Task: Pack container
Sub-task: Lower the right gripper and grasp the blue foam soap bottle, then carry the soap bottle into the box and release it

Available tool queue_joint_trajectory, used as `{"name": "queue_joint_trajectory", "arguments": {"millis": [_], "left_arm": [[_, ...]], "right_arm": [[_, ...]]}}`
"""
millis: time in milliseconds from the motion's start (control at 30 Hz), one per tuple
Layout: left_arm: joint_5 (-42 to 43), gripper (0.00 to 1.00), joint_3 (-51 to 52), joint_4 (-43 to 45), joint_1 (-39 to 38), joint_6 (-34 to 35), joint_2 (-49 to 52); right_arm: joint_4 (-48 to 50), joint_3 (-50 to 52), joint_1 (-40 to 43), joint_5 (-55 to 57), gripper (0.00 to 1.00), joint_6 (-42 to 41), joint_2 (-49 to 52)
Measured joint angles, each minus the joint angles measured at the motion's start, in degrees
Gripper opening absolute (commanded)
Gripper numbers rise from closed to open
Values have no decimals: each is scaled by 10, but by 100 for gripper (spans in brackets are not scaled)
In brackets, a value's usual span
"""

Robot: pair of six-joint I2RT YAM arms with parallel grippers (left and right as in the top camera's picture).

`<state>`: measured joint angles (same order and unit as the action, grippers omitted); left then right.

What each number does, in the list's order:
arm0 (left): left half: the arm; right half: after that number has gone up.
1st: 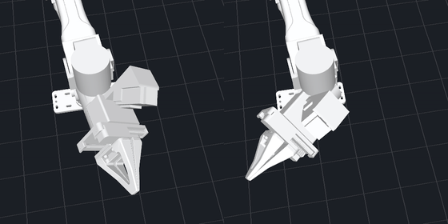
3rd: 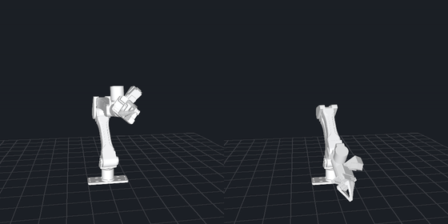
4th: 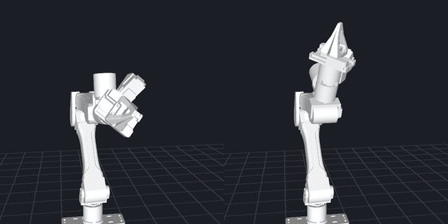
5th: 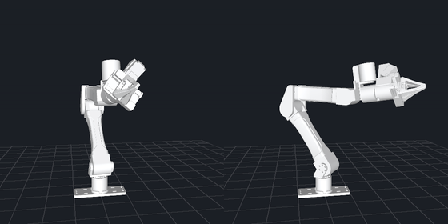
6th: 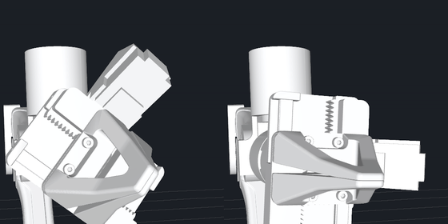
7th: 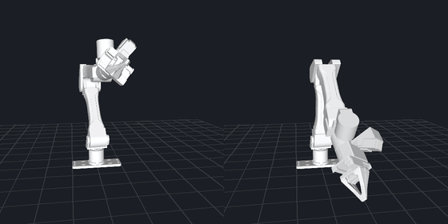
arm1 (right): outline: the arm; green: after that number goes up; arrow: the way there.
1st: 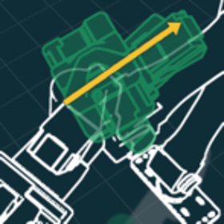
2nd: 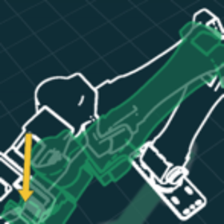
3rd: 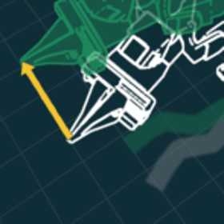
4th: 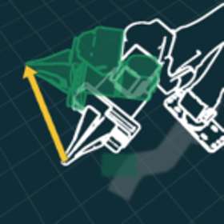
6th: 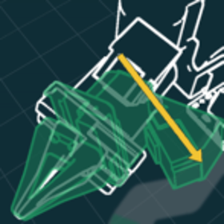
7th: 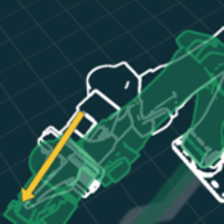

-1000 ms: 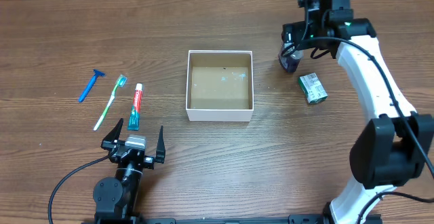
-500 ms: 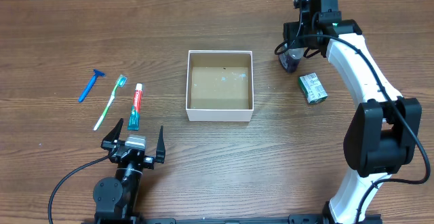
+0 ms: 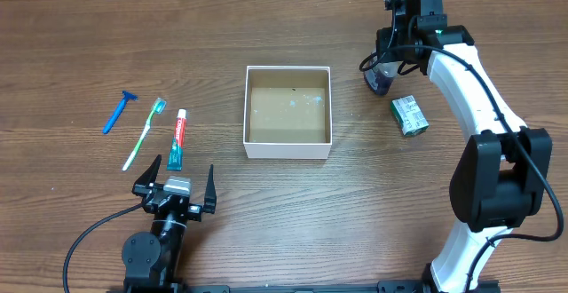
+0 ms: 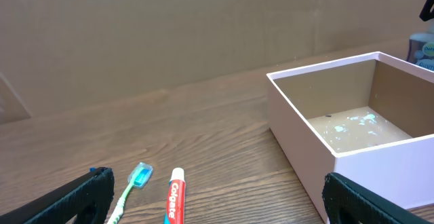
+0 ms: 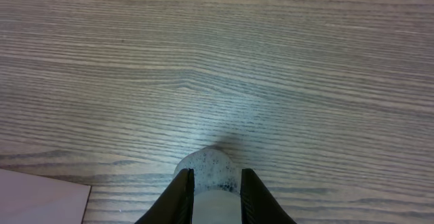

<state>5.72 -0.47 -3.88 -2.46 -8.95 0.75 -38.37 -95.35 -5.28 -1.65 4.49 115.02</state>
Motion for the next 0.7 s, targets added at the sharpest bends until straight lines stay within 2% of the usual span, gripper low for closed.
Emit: {"name": "queue_joint_trajectory", "arguments": {"millis": [200, 367, 467, 567, 700], "left_arm": [[0, 100, 0, 0, 0, 0, 0], [0, 100, 0, 0, 0, 0, 0], [0, 100, 0, 0, 0, 0, 0], [0, 100, 0, 0, 0, 0, 0], [0, 100, 0, 0, 0, 0, 0]], "right_arm": [[-85, -22, 0, 2, 8, -8, -38], [-154, -115, -1, -11, 9, -61, -109], [-160, -146, -10, -31, 11, -97, -168], [-162, -159, -40, -54, 11, -140, -217], [-169, -161, -99, -70, 15, -204, -224]]}}
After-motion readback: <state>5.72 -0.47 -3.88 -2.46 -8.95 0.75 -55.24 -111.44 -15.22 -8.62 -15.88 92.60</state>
